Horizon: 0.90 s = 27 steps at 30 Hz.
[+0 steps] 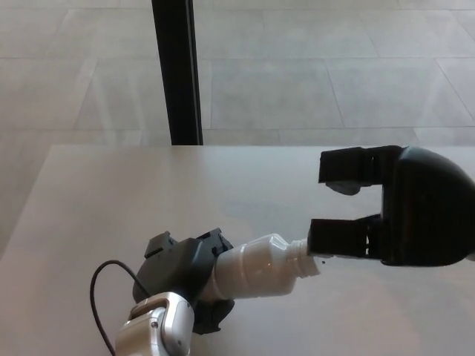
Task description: The robot uses its left hand to to lift the bottle kept on the middle of the desk and tilts it towards its right hand. It then uses its right hand to rotate its cap to open it and places the bottle and cap back on the desk
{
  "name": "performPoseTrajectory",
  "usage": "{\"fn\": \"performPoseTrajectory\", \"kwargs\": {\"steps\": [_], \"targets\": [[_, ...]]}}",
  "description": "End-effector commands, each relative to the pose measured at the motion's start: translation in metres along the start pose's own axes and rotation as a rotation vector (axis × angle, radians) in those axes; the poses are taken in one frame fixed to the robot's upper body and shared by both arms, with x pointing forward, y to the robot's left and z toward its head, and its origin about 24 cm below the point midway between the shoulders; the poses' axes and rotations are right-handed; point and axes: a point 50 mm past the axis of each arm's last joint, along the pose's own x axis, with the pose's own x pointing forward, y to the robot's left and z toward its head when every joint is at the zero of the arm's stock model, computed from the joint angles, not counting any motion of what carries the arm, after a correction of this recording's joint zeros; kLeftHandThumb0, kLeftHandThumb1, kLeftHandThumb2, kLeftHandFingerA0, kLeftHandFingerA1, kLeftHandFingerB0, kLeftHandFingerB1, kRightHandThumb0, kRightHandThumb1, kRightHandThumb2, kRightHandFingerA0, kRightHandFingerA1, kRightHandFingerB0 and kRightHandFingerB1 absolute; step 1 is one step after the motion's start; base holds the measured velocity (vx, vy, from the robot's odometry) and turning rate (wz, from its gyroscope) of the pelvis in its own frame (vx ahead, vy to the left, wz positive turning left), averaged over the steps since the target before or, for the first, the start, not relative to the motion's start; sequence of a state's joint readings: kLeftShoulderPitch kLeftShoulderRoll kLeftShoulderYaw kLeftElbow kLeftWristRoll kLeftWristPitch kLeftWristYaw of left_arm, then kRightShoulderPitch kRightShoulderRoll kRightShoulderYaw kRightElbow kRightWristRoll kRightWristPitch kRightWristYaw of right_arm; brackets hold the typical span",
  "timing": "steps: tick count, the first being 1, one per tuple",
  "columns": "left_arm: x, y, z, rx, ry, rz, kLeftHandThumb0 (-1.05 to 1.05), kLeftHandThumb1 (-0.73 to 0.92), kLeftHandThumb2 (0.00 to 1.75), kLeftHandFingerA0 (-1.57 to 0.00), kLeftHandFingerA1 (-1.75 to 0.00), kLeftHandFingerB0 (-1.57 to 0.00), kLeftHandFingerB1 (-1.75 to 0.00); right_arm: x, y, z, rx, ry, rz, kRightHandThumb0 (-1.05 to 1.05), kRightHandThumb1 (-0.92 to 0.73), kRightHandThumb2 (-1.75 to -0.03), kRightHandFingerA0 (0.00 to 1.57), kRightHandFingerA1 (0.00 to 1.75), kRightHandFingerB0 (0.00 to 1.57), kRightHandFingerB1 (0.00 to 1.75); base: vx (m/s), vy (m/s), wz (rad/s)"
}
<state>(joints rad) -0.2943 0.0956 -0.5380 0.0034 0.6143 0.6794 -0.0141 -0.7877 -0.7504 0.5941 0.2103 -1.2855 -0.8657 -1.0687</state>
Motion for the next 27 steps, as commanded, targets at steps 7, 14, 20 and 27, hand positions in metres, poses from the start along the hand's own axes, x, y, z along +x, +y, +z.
{"fn": "performPoseTrajectory", "kwargs": {"steps": [7,14,20,27], "targets": [[-0.005,-0.023,-0.029,0.005,0.154,-0.146,-0.13,0.85,0.85,-0.67,-1.44,-0.67,-0.81,-0.033,0.007,0.006,0.090,0.373,0.167,-0.28,-0.55,-0.81,0.92,1.52,0.84,1.11,0.00,0.000,0.00],[-0.006,-0.026,-0.029,-0.005,0.141,-0.157,-0.14,0.83,0.88,-0.64,-1.30,-0.66,-0.86,-0.047,0.029,0.023,0.248,0.741,0.539,-0.67,-0.63,-0.59,0.83,1.28,0.19,0.33,0.00,0.000,0.00],[-0.005,-0.024,-0.025,0.009,0.137,-0.145,-0.12,0.82,0.84,-0.69,-1.51,-0.68,-1.05,-0.048,0.051,0.047,0.420,0.922,0.640,-0.79,-0.51,-0.86,0.74,1.22,0.11,0.45,0.00,0.000,0.00],[-0.010,-0.024,-0.025,0.045,0.092,-0.157,-0.14,0.76,0.78,-0.60,-0.86,-0.65,-0.77,-0.042,0.065,0.055,0.474,1.033,0.732,-0.84,-0.57,-0.59,0.56,1.29,0.07,0.31,0.00,0.000,0.00]]}}
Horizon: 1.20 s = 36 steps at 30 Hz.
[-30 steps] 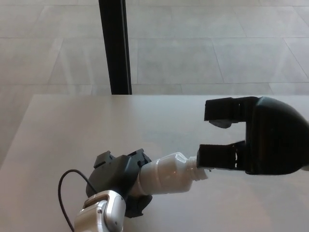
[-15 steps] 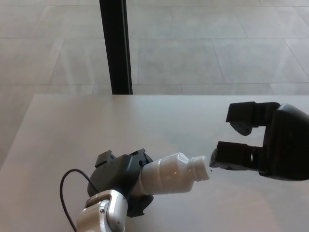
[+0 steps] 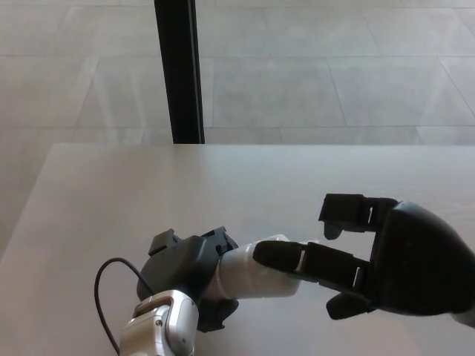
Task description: The robot uses its left hand to to lift the bottle kept on the middle of the desk and tilts it towards its right hand. It then uses its right hand to rotate its cap to open it and places the bottle and cap back on the desk
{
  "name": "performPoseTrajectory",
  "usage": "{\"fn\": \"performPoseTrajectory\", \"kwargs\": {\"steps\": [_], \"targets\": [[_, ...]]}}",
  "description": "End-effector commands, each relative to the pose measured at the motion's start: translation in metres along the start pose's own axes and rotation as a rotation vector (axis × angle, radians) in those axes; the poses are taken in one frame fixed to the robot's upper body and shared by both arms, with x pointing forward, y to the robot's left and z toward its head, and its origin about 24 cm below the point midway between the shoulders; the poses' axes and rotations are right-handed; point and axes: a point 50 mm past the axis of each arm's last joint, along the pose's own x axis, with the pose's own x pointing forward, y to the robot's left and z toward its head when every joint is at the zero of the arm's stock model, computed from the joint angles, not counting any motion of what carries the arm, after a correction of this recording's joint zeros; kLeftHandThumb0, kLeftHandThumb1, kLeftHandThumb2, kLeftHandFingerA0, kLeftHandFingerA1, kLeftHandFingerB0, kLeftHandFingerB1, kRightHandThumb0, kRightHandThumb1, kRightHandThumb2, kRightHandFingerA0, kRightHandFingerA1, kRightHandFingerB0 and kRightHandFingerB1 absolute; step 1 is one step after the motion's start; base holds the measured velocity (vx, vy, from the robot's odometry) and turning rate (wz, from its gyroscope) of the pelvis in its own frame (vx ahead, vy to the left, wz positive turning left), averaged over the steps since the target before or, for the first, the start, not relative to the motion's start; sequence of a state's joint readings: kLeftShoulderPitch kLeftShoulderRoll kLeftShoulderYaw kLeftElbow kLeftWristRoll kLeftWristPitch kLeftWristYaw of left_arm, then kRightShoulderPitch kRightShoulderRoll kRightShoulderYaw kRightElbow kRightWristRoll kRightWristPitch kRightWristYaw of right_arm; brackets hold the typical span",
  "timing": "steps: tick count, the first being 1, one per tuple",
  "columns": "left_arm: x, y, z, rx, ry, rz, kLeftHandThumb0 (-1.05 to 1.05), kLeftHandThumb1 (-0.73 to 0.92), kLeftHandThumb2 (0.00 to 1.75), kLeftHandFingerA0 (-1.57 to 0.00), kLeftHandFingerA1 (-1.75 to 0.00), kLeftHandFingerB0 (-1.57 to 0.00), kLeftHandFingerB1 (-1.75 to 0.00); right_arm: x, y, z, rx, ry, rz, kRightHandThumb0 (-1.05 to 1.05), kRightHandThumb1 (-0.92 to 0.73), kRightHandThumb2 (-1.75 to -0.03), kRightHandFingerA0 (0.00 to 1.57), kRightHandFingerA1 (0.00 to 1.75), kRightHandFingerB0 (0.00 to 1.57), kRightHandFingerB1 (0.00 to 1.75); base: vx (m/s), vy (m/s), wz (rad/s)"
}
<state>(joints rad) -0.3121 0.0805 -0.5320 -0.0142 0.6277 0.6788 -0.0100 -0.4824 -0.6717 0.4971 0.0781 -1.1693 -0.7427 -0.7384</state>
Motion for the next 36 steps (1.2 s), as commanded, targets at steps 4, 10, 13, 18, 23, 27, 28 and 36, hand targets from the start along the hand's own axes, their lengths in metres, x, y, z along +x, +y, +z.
{"fn": "performPoseTrajectory", "kwargs": {"steps": [4,10,13,18,23,27,28,36], "targets": [[-0.011,-0.028,-0.036,-0.009,0.159,-0.180,-0.14,0.84,0.88,-0.65,-1.59,-0.66,-1.12,-0.023,0.044,-0.006,0.286,0.840,0.630,-0.72,-0.38,-0.89,0.68,1.17,0.00,0.37,0.00,0.000,0.00],[-0.012,-0.024,-0.034,-0.031,0.151,-0.176,-0.10,0.70,0.97,-0.67,-1.69,-0.66,-1.03,-0.032,0.043,-0.014,0.241,0.956,0.585,-0.86,-0.43,-0.82,0.49,1.07,0.09,0.45,0.00,0.000,0.00],[-0.013,-0.022,-0.031,-0.055,0.145,-0.174,-0.10,0.71,0.89,-0.74,-1.75,-0.63,-1.27,-0.036,0.041,-0.016,0.234,1.008,0.548,-0.78,-0.44,-0.83,0.43,1.01,0.14,0.47,0.00,0.000,0.00],[-0.015,-0.018,-0.030,-0.092,0.126,-0.169,-0.08,0.70,0.98,-0.72,-1.75,-0.62,-1.38,-0.051,0.033,-0.027,0.228,1.105,0.467,-0.68,-0.55,-0.57,0.27,1.20,0.28,0.37,0.00,0.000,0.00],[-0.019,-0.013,-0.037,-0.118,0.140,-0.144,-0.07,0.63,1.06,-0.78,-1.75,-0.64,-1.33,-0.065,0.021,-0.038,0.201,1.157,0.399,-0.67,-0.54,-0.56,0.25,1.12,0.34,0.35,0.00,0.000,0.00],[-0.021,-0.010,-0.042,-0.156,0.136,-0.135,-0.08,0.63,1.08,-0.78,-1.75,-0.65,-1.39,-0.072,0.015,-0.042,0.164,1.153,0.374,-0.70,-0.53,-0.56,0.20,1.24,0.35,0.39,0.00,0.000,0.00],[-0.022,-0.008,-0.042,-0.155,0.110,-0.131,-0.11,0.62,1.10,-0.77,-1.75,-0.64,-1.46,-0.075,0.014,-0.043,0.165,1.158,0.368,-0.69,-0.53,-0.56,0.22,1.16,0.35,0.39,0.00,0.000,0.00],[-0.019,0.006,-0.039,-0.145,0.084,-0.095,-0.10,0.57,1.18,-0.84,-1.75,-0.68,-1.32,-0.081,0.011,-0.035,0.224,1.182,0.403,-0.69,-0.53,-0.56,0.30,0.93,0.35,0.37,0.00,0.000,0.00]]}}
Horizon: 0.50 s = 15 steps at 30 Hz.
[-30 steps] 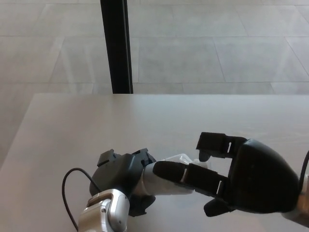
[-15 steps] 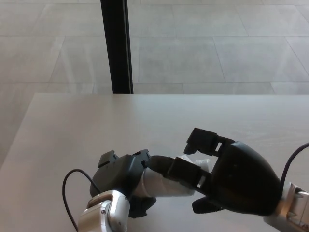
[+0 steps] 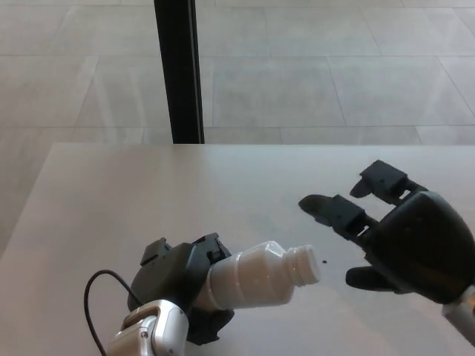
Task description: The robot uses its left hand to to lift the bottle kept on the middle of the desk and tilts it towards its right hand. It then uses its right hand to rotate its cap to open it and places the bottle and cap back on the desk
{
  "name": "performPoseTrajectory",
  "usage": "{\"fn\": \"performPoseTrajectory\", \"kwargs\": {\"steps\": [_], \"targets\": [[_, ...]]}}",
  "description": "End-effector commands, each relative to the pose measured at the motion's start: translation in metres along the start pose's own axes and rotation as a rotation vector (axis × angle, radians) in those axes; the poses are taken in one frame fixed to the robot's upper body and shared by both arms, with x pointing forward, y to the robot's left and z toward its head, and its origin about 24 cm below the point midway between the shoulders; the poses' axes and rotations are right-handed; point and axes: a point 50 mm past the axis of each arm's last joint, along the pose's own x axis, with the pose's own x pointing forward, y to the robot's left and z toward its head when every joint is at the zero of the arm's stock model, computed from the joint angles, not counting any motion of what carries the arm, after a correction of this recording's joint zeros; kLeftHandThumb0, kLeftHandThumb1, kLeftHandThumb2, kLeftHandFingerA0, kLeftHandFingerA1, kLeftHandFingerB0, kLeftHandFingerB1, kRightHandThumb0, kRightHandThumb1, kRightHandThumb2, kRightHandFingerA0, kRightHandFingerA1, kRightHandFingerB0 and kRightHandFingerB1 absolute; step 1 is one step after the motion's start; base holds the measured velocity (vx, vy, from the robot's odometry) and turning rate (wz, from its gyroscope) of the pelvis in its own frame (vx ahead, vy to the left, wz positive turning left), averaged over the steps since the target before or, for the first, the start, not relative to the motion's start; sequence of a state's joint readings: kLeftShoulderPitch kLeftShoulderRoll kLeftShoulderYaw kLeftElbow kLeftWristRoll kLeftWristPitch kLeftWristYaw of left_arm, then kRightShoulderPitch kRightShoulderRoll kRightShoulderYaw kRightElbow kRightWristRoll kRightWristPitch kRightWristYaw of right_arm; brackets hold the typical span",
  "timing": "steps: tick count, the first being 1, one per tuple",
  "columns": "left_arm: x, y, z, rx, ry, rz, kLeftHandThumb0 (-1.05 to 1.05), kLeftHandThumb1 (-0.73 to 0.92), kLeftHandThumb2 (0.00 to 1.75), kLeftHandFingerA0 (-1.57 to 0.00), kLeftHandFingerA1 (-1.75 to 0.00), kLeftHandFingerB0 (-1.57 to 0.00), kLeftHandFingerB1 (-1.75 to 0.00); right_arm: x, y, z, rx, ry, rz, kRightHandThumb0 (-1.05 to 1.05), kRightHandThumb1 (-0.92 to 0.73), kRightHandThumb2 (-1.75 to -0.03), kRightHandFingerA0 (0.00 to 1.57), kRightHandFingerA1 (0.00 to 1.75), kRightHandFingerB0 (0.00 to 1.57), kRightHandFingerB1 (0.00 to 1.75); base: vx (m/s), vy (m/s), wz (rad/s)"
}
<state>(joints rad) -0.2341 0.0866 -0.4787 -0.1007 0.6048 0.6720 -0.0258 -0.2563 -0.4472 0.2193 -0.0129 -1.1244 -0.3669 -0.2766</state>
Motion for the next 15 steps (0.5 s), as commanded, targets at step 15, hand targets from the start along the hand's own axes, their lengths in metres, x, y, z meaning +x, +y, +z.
{"fn": "performPoseTrajectory", "kwargs": {"steps": [15], "targets": [[-0.003,-0.002,-0.019,-0.104,0.067,-0.099,-0.12,0.54,1.26,-1.20,-1.46,-0.95,-1.26,-0.040,0.018,-0.023,0.322,0.489,0.325,-0.72,-0.54,-0.57,0.41,0.94,0.31,0.38,0.00,0.000,0.00]]}}
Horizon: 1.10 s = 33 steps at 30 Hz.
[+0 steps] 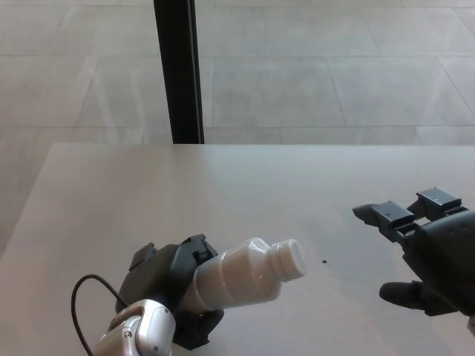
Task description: The robot uses its left hand to to lift the bottle kept on the middle of the desk and tilts it towards its right hand. It then uses its right hand to rotate its cap to open it and places the bottle and cap back on the desk
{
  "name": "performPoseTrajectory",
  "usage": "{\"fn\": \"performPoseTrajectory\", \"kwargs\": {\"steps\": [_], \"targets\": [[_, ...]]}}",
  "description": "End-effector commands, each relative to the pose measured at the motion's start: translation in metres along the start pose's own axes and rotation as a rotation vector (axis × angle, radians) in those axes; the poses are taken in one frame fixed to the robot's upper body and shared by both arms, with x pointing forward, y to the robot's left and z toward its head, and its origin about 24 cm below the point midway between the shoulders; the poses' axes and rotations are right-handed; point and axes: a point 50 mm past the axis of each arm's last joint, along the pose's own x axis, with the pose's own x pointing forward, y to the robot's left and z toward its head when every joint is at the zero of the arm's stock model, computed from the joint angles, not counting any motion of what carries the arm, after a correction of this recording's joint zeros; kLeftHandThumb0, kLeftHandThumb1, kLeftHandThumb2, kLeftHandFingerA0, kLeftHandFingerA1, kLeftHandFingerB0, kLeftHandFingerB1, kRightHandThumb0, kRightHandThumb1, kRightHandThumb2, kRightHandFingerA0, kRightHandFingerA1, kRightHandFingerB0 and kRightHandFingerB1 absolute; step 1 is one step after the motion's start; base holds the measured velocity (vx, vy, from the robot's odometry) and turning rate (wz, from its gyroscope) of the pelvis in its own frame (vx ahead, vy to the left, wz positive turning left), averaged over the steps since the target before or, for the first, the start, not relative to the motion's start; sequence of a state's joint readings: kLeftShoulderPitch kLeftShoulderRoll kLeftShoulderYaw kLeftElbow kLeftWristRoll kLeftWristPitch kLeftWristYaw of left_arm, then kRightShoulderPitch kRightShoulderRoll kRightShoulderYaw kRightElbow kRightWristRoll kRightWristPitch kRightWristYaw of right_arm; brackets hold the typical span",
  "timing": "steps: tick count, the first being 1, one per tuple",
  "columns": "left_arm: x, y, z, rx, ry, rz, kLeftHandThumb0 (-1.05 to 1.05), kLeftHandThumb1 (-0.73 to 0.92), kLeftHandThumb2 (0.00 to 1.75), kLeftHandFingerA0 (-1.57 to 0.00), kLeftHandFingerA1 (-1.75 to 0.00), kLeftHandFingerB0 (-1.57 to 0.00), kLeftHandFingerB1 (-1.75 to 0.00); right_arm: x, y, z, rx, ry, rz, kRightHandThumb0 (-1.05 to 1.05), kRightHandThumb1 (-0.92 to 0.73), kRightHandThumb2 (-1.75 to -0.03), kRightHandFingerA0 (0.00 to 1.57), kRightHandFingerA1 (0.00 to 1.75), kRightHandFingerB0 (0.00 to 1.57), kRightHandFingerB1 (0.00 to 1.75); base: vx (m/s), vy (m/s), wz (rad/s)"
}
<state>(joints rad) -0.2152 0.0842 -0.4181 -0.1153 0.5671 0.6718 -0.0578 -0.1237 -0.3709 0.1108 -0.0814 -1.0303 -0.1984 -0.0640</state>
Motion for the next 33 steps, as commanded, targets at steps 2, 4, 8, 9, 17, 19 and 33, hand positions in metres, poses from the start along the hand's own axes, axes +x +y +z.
{"fn": "performPoseTrajectory", "kwargs": {"steps": [2,4,8,9,17,19,33], "targets": [[-0.001,-0.007,-0.009,-0.040,0.041,-0.087,-0.11,0.54,1.24,-1.18,-1.45,-0.91,-1.23,-0.008,0.006,-0.011,0.196,0.189,0.168,-0.81,-0.46,-0.83,0.48,0.85,0.24,0.47,0.00,0.000,0.00],[-0.001,-0.007,-0.009,-0.037,0.042,-0.086,-0.07,0.52,1.25,-0.89,-1.75,-0.72,-1.44,-0.007,0.006,-0.009,0.200,0.187,0.166,-0.71,-0.53,-0.56,0.46,0.92,0.30,0.38,0.00,0.000,0.00],[-0.002,-0.008,-0.006,-0.036,0.038,-0.086,-0.07,0.55,1.20,-0.87,-1.75,-0.69,-1.39,-0.002,0.003,-0.006,0.208,0.170,0.148,-0.73,-0.55,-0.57,0.47,0.98,0.32,0.38,0.00,0.000,0.00],[-0.003,-0.010,-0.005,-0.041,0.029,-0.090,-0.06,0.56,1.21,-0.89,-1.75,-0.71,-1.41,0.001,0.001,-0.004,0.212,0.155,0.130,-0.73,-0.55,-0.57,0.48,0.95,0.31,0.39,0.00,0.000,0.00],[-0.002,-0.012,-0.005,-0.027,0.039,-0.097,-0.12,0.56,1.19,-1.16,-1.42,-0.87,-1.18,0.009,-0.004,0.006,0.242,0.130,0.076,-0.65,-0.58,-0.58,0.67,1.08,0.37,0.37,0.00,0.000,0.00],[-0.002,-0.012,-0.006,-0.026,0.036,-0.095,-0.07,0.58,1.19,-0.87,-1.75,-0.70,-1.38,0.009,-0.004,0.007,0.257,0.120,0.060,-0.65,-0.59,-0.58,0.68,1.14,0.38,0.39,0.00,0.000,0.00],[-0.002,-0.014,-0.003,-0.049,0.042,-0.086,-0.11,0.60,1.04,-0.79,-1.75,-0.62,-1.21,0.009,-0.008,0.032,0.325,0.059,0.021,-0.68,-0.47,-0.85,0.82,1.07,0.33,0.52,0.00,0.000,0.00]]}}
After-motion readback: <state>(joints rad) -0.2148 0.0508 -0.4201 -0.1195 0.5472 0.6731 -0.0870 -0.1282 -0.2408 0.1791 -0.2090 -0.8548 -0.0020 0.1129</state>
